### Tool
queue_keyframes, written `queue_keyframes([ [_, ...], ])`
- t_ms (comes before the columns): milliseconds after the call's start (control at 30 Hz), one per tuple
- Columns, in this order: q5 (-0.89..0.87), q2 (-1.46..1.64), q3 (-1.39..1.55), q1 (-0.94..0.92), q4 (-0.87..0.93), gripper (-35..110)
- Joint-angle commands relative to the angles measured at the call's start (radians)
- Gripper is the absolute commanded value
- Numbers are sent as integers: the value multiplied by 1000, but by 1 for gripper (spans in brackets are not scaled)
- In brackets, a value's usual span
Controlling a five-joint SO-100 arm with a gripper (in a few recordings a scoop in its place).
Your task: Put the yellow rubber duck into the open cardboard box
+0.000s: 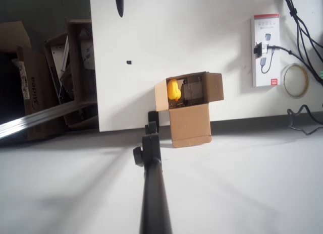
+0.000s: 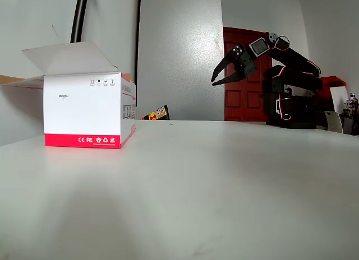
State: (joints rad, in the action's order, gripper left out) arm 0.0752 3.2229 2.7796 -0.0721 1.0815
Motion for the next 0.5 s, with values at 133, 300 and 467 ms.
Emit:
queue_keyframes([
  [133, 5, 11, 129, 21, -52, -1],
  [300, 5, 11, 199, 44, -77, -1],
  [467, 5, 11, 261, 52, -77, -1],
])
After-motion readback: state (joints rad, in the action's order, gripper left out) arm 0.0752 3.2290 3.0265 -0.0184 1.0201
